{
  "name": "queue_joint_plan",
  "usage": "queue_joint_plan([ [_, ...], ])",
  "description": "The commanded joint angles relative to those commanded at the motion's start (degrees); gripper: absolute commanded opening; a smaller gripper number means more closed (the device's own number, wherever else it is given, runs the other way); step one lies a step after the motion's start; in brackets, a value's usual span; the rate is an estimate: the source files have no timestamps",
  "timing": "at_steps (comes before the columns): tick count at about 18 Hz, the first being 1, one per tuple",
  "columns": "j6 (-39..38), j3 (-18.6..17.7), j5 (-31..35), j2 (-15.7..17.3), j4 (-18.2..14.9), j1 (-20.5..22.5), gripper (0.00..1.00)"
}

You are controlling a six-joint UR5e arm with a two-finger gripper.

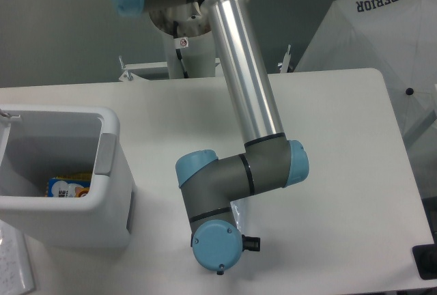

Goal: Place the trash in the trash can
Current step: 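Lower the gripper around the bottle cap end and close, then lift the bottle and carry it over the trash bin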

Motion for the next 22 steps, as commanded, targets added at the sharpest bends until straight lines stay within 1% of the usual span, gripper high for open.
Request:
queue_joint_plan([
  [2, 0.0, 0.1, 0.0, 0.0, 0.0, 0.0, 0.6],
  [4, 0.0, 0.1, -0.2, 0.2, 0.0, 0.0, 0.55],
  [7, 0.1, 0.2, -0.5, 0.8, 0.2, 0.0, 0.53],
  [10, 0.3, 0.1, -1.6, 2.6, 1.9, 0.1, 0.53],
  [12, 0.3, 0.1, -3.8, 4.1, 2.1, 0.3, 0.53],
  [14, 0.3, 0.1, -6.4, 6.3, 2.7, 0.6, 0.53],
  [17, 0.3, 0.0, -11.2, 9.2, 6.2, 1.4, 0.52],
  [18, 0.3, 0.0, -12.6, 10.0, 6.7, 1.7, 0.52],
  [20, 0.3, 0.0, -15.3, 11.7, 6.7, 2.1, 0.52],
  [22, 0.3, 0.0, -18.5, 14.1, 6.8, 2.5, 0.52],
])
